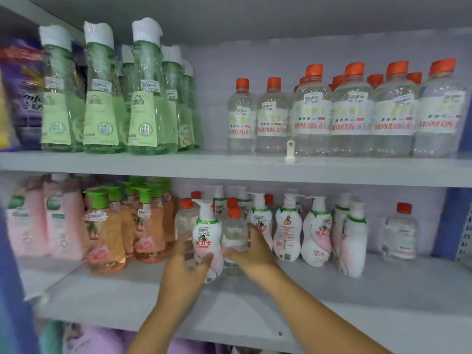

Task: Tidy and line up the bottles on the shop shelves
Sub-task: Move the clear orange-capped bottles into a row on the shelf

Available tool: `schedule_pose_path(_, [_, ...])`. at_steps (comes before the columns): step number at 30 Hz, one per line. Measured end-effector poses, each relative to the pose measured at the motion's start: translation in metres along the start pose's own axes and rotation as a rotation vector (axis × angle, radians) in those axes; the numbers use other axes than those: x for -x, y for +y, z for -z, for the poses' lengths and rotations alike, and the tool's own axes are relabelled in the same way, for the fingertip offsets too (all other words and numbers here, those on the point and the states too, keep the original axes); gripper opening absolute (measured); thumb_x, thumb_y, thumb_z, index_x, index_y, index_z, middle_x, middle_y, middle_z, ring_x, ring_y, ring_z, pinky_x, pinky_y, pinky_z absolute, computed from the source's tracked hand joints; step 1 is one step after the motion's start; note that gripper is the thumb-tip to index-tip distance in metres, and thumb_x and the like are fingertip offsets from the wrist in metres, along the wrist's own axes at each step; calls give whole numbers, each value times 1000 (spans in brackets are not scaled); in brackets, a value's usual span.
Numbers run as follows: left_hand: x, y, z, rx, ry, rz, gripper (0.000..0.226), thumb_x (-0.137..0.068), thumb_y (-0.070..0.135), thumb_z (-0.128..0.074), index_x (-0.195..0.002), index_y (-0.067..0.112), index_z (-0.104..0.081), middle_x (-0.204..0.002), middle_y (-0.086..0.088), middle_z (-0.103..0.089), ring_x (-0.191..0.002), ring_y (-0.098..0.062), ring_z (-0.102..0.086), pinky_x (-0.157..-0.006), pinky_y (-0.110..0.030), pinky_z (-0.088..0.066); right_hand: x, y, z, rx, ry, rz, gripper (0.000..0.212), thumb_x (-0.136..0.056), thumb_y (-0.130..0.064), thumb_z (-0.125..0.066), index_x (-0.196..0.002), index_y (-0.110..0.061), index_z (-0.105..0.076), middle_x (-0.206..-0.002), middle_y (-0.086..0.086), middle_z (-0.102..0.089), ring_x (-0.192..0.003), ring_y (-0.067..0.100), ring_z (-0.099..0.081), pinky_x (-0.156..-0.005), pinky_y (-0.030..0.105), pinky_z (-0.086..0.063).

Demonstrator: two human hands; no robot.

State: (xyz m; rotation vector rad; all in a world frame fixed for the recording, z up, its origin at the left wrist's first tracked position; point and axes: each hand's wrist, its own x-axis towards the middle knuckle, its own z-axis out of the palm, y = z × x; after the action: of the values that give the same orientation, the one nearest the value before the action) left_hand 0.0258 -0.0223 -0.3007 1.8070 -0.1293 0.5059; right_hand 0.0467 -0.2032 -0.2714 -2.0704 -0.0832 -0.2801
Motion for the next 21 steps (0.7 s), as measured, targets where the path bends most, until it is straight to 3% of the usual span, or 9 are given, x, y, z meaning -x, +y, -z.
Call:
schedule_pose_path(1, [-4, -3, 2, -19, -6, -14, 62, -85, 21, -84, -117, 62, -50, -109, 22, -69, -95, 20, -61, -63, -6, -50, -3, 0, -4, -30, 10, 5, 61, -71, -35, -87, -119, -46, -51, -109, -30, -63, -89, -22, -59, -70, 2, -43])
schedule_pose_path(3, [-12, -8, 4, -33, -21, -21, 66, -82, 18, -86, -109, 66, -50, -105, 22, -70, -93, 18, -63, -64, -7, -52, -3, 4, -6, -64, 58, -12, 56, -68, -34, -91, -109, -44, -54, -105, -27, -66, -89, -18, -60, -72, 7, -45])
schedule_pose_path(5, [-18, -11, 1, -2, -48, -7, 61, -79, 16, -89, -108, 57, -54, -104, 16, -72, -90, 11, -67, -69, -18, -58, 1, 8, 0, -56, 113, -45, 56, -67, -39, -90, -110, -41, -55, -106, -24, -68, -91, -13, -60, -75, 14, -47])
schedule_pose_path(8, [-20, -13, -15, 15, -94, -6, 50, -74, 20, -92, -103, 41, -57, -101, 12, -70, -87, 1, -68, -73, -29, -61, 12, 18, 18, -34, 185, -68, 51, -68, -40, -88, -108, -41, -56, -102, -27, -66, -84, -14, -61, -64, 8, -44])
schedule_pose_path(12, [-29, -4, -46, -198, -179, -50, 40, -78, 37, -87, -89, 34, -49, -96, 13, -60, -86, -10, -62, -69, -30, -50, 40, 32, 40, -54, 309, -79, 50, -75, -33, -87, -115, -41, -58, -103, -26, -70, -83, -16, -64, -63, 6, -46])
schedule_pose_path(14, [-33, -3, -53, -308, -227, -72, 26, -87, 37, -78, -95, 35, -53, -100, 15, -60, -89, -9, -62, -69, -27, -44, 55, 37, 44, -69, 371, -74, 45, -76, -30, -88, -110, -42, -61, -94, -29, -72, -82, -20, -63, -58, 4, -46])
schedule_pose_path(17, [-43, -11, -39, -261, -50, -145, 22, -89, 29, -75, -105, 28, -59, -111, 5, -60, -91, -16, -61, -73, -30, -50, 73, 38, 43, -72, 404, -63, 44, -74, -28, -90, -103, -43, -60, -90, -28, -71, -81, -21, -62, -55, 1, -45])
schedule_pose_path(19, [-58, -17, -21, -250, 120, -149, 38, -86, 29, -80, -116, 18, -60, -121, -4, -54, -107, -28, -60, -87, -42, -55, 80, 36, 39, -45, 399, -40, 45, -74, -29, -90, -103, -44, -59, -93, -26, -71, -84, -24, -59, -60, -2, -43])
schedule_pose_path(21, [-72, -20, -5, -258, 165, -81, 58, -83, 35, -84, -129, 12, -57, -132, -12, -48, -125, -36, -52, -102, -46, -50, 81, 34, 33, -24, 383, -26, 47, -73, -30, -90, -104, -45, -58, -92, -28, -71, -85, -26, -58, -61, -4, -41])
